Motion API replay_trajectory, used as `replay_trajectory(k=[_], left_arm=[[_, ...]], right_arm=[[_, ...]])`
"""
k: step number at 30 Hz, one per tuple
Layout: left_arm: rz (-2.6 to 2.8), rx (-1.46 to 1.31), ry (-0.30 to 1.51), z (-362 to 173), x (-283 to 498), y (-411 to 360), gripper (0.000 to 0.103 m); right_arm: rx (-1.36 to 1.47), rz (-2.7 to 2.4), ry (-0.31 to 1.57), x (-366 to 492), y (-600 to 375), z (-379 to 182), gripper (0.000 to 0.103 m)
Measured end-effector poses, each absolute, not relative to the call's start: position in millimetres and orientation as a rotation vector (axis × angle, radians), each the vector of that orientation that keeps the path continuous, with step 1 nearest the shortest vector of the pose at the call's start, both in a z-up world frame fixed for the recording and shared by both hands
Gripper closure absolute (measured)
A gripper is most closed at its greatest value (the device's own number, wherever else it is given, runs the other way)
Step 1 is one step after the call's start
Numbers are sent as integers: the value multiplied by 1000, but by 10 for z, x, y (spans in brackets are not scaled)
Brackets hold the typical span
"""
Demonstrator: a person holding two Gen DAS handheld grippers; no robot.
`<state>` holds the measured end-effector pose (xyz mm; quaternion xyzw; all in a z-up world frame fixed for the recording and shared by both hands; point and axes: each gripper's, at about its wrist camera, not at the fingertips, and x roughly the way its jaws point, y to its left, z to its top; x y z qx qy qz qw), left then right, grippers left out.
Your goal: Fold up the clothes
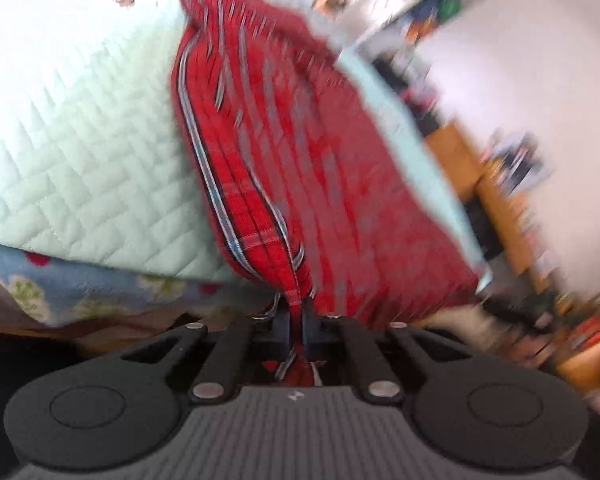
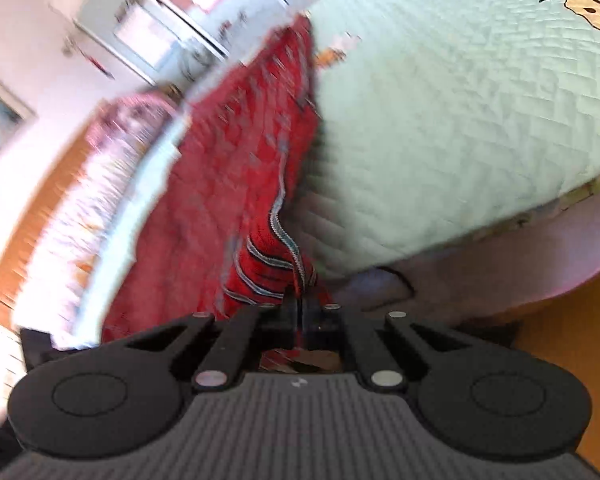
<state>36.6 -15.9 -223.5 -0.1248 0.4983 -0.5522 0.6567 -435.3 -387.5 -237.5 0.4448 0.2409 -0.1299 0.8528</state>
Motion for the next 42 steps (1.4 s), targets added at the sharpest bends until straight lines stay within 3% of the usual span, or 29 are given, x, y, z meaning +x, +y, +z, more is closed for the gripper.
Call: replay_trajectory(k=[12,20,26,29,33,37,39,41,42], left_arm=[[-1212,-736,1049,-2168,538,80,101],[-1130,-420,1212,-2333,472,-8,100],[-1047,-159,1251,-2388,444,-213,72],[-992,-26,1214,-2342,434,-277,49],[-954,74,1191,-2334,483,-291,45],[-994,99,1249,-2450,487,-406,42],[-1019,78,1296,-2544,483,-494,46],[-1015,23,1326,-2608,506,-517,80],[-1009,-9,1339,-2634,520,-518,103]], right_arm=[[1268,-195,177,-4287,-4092,-2195,101],[1232,-288,307,-4197,-4044,-2214,101],[1257,-304,313,-4239,-4005,-2366,100],[1234,-335,352,-4262,-4008,-2384,88],[1169,-383,420,-4272,-3998,-2420,55],[1106,-405,481,-4202,-3985,-2469,52],[1111,-402,492,-4166,-4002,-2514,52],[1114,-394,496,-4137,-4026,-2552,52],[1113,-389,500,-4119,-4033,-2567,52]])
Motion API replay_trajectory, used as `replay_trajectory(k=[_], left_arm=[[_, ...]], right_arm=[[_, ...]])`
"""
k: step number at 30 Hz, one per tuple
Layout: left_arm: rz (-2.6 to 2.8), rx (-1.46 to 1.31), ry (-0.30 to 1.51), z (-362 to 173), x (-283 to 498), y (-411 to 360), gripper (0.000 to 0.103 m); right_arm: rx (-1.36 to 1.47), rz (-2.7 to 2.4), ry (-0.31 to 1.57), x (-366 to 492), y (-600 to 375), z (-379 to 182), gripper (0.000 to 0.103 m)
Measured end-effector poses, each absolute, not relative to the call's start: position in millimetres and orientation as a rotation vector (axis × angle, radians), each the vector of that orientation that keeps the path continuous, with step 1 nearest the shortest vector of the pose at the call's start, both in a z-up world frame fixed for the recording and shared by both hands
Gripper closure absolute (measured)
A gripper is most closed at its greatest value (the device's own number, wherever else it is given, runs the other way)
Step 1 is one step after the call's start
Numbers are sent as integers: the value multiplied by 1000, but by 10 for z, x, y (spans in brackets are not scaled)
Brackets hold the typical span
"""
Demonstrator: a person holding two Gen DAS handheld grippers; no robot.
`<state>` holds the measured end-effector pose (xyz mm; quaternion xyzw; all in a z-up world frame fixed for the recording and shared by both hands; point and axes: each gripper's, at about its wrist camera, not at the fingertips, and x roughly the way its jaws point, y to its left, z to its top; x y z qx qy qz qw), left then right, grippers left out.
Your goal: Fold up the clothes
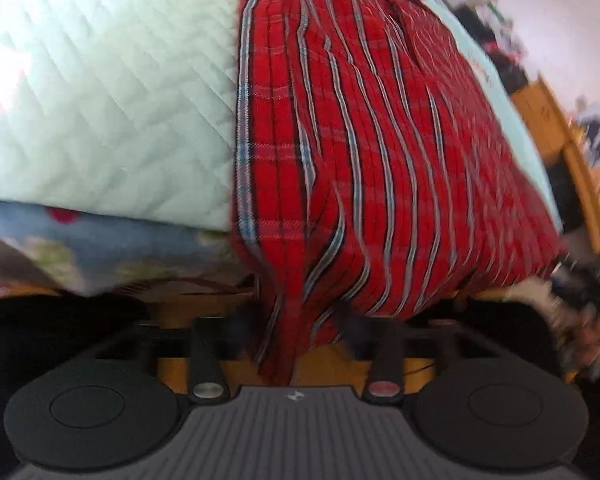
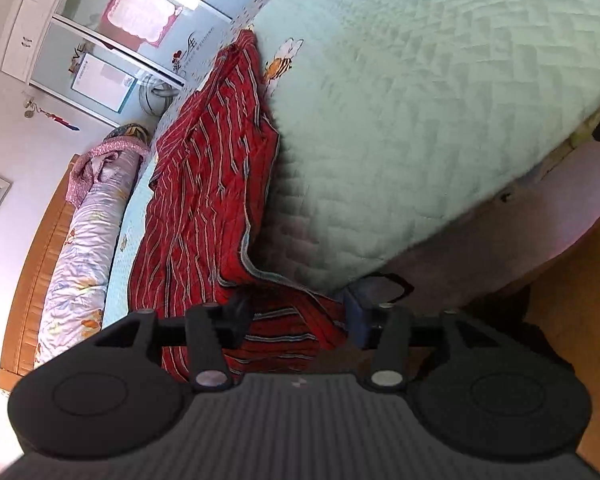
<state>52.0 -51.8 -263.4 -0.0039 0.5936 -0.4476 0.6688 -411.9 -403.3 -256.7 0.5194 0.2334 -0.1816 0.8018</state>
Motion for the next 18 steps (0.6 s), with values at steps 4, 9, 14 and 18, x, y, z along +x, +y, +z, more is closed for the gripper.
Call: replay_trajectory(k=[4,9,14,18], left_arm=[[-1016,-79,1333,-2580,489,-479,103],[-1092,-384,1245,-2276,463,-116,103],[-1162,-684,1157,-2119,578,66,103],[-1179,-831,1123,-2045,633,53,103]], right_arm=[[1105,-353,515,-4067,-4036,-2599,67],[1048,-327,519,-4114,-3919,-2466,102],[1099,-282,432,-4155,-3904,-2271,102],[1204,-246,370,-4112,-3969,-2173,102]])
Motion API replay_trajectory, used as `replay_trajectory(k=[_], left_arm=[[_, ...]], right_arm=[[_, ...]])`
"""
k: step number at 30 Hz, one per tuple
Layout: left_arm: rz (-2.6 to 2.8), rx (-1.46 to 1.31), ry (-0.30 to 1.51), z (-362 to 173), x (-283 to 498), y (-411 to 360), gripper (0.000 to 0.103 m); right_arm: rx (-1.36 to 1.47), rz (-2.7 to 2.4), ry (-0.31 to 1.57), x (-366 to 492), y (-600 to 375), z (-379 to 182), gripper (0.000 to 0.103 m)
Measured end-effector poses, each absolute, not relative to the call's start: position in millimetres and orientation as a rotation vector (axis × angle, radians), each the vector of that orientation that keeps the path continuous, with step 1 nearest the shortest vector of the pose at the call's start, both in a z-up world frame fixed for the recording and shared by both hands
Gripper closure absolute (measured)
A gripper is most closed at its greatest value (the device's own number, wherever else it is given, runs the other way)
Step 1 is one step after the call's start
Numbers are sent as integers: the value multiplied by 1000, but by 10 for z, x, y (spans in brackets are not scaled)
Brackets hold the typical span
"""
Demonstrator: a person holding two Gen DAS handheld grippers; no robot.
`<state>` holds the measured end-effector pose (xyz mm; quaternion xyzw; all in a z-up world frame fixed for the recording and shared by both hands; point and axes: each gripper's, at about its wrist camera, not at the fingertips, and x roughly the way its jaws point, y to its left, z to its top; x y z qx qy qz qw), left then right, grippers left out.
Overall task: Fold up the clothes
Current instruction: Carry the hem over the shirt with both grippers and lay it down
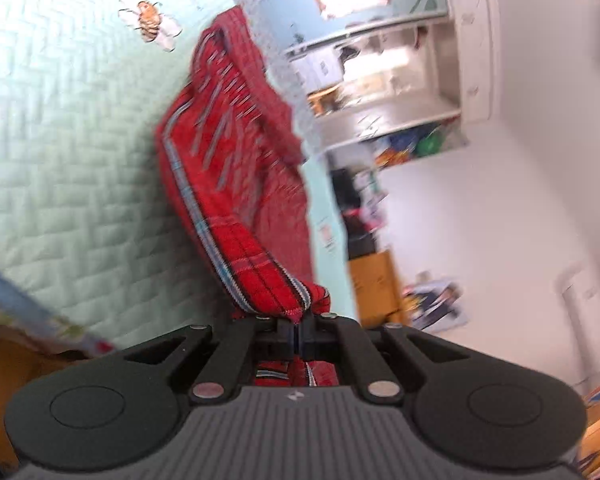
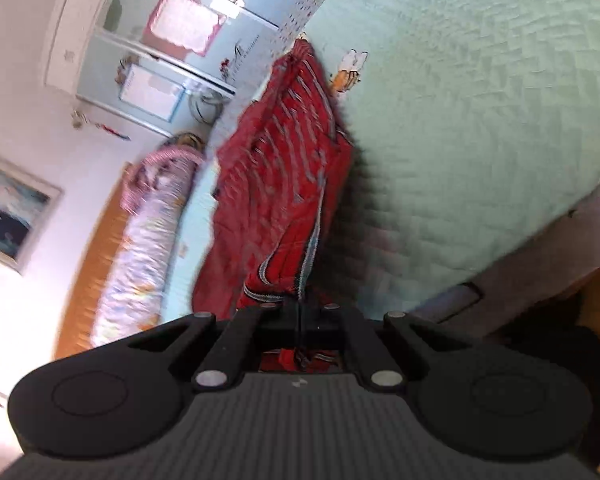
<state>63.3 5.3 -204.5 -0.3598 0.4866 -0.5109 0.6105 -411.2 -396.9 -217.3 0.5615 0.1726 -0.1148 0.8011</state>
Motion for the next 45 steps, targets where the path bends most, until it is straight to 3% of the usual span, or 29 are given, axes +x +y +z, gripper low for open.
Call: replay_trajectory(k=[6,13,23,30,33,35,40,45], left_arm=[[-1140,-950,1121,-1952,639,-11,103],[-1076,-1067,1122,-1710,807,-244,103],[-972,-1010,1083,-1289,1824,-1379,103],[-819,-877,1170,-1697,2845,-2448,102],[-777,-818,1231,-1976,3147,-2733,100],[-747,-838,1276,-2117,3260,-2764,96],[-766,-908,1250,-2145,3365,-2472,67],[-753,-955,1184,-1962,3350,-2049,66]], right_arm=[[1415,-185,297,-3972,-4028,-2090,102],[1477,-137,269,-3517,-4212,-1741,102],[1506,-168,185,-2188,-5159,-1421,101],[1587,-253,194,-1043,-6120,-1831,101],[1584,-301,235,-634,-6449,-2183,93],[1598,-326,258,-505,-6584,-2399,83],[1458,-325,208,-787,-6498,-2403,81],[1366,-323,183,-1053,-6466,-2195,69]])
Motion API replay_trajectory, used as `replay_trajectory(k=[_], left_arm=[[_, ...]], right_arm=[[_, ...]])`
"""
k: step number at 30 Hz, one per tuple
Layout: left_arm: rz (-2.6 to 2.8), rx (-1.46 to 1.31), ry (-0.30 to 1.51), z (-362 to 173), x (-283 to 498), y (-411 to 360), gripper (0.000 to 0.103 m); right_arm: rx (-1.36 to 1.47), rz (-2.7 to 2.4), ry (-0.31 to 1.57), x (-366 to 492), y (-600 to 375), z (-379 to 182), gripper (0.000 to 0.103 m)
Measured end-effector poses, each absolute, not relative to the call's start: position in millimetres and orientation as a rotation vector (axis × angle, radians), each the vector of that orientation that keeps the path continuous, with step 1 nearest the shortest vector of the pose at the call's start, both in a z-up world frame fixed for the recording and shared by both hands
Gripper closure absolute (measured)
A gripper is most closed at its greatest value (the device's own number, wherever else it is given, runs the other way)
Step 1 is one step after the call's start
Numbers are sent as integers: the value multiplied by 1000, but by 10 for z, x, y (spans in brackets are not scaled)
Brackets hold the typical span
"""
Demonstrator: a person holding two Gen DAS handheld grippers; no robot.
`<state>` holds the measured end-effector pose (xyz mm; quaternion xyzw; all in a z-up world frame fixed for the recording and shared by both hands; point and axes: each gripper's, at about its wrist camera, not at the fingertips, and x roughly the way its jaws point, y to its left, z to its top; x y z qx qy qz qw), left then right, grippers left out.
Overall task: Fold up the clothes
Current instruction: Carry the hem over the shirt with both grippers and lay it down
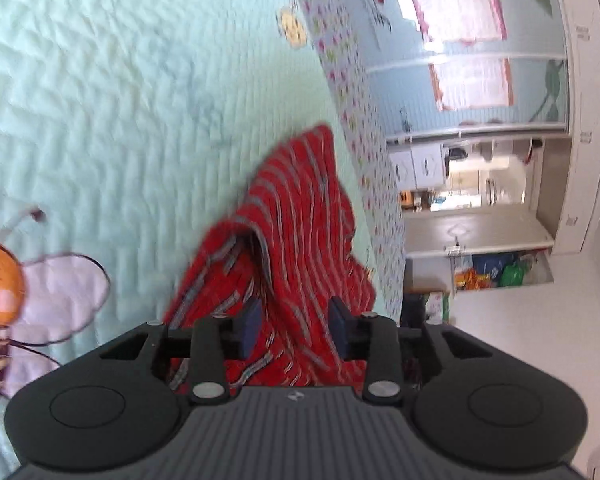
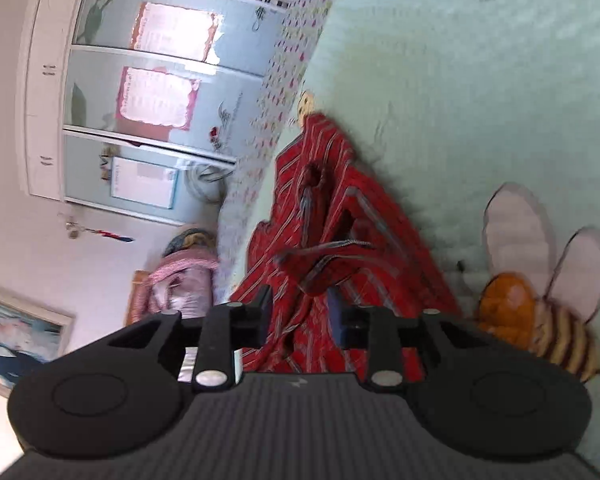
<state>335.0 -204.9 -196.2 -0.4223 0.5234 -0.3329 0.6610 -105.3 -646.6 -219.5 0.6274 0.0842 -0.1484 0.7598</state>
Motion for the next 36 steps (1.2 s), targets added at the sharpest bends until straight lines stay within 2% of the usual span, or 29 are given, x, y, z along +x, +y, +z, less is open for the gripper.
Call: replay_trajectory(k=[4,5,8,12,17,19,23,24,25,26,27,28,33,36], left_arm=[[-856,-911,1132,-1777,2964,-1782,63],[-886,-880,1118,-1738,2830,-1733,63],[-961,-792,1082,-1743,2425,-1664,62],[-974,-682,1089,-1907,1997,-1690,62],[-887,-591,1143,-2184,1867,-1662,62],[-882,-542,1144,-2211,1826,-1625,62],[-921,-512,1106,-2148,1761,-1569,62],[-926,-509,1100,-2140,1749,-1573,62],[-921,-509,1099,-2138,1749,-1585,62],[-905,-512,1105,-2142,1762,-1605,62],[-888,-515,1111,-2147,1774,-1625,62],[-881,-522,1112,-2131,1780,-1628,63],[-950,-492,1028,-1829,1666,-1450,62],[-973,-490,987,-1739,1490,-1204,62]], right_arm=[[1353,-300,99,-1253,-6497,-2082,63],[1334,-301,123,-1274,-6461,-2070,58],[1269,-296,214,-1223,-6360,-2100,58],[1295,-282,207,-939,-6412,-2238,58],[1437,-349,259,-432,-6863,-2762,58],[1477,-334,226,-378,-6950,-2836,58],[1475,-205,68,-495,-6940,-2705,55],[1469,-187,41,-535,-6921,-2689,45],[1462,-208,69,-517,-6925,-2710,39],[1457,-263,143,-460,-6955,-2752,39],[1454,-322,204,-427,-6975,-2794,46],[1455,-303,174,-488,-6928,-2738,48],[1455,-208,32,-803,-6679,-2454,45],[1312,-199,136,-1347,-6177,-2198,40]])
